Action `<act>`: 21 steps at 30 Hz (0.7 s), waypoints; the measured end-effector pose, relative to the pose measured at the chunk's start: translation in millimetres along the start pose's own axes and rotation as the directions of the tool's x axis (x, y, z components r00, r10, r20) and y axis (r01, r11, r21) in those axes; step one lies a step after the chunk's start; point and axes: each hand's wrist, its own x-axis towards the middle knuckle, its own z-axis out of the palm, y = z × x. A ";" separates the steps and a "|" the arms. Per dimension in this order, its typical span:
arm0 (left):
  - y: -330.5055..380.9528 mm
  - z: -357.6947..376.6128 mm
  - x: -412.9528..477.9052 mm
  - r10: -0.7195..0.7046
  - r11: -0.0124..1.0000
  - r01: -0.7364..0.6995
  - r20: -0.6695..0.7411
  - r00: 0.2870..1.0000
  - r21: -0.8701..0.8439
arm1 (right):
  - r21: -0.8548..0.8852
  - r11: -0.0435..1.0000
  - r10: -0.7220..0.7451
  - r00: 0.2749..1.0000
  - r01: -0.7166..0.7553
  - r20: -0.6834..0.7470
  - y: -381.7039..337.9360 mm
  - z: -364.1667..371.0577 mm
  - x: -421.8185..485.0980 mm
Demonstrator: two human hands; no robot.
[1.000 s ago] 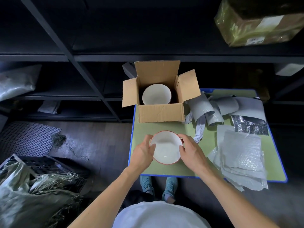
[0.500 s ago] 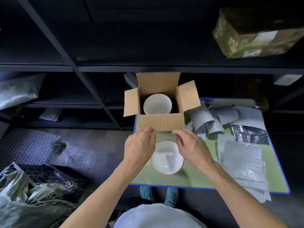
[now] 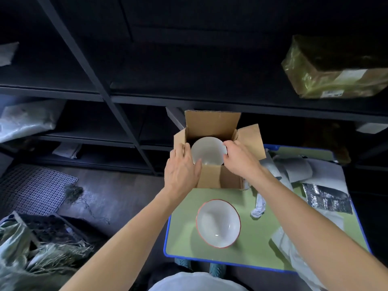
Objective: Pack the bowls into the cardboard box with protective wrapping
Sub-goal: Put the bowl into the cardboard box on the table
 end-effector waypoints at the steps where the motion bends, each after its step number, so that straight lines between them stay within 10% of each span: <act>1: 0.2 1.8 -1.0 -0.006 1.000 0.006 -0.005 1.000 -0.011 | -0.035 0.999 0.011 1.000 -0.010 0.023 -0.8 1.4 7.8; 21: -1.1 1.1 -0.9 -0.031 0.999 0.031 0.028 0.999 0.017 | -0.068 0.983 0.170 0.985 -0.172 -0.035 -18.7 18.7 41.1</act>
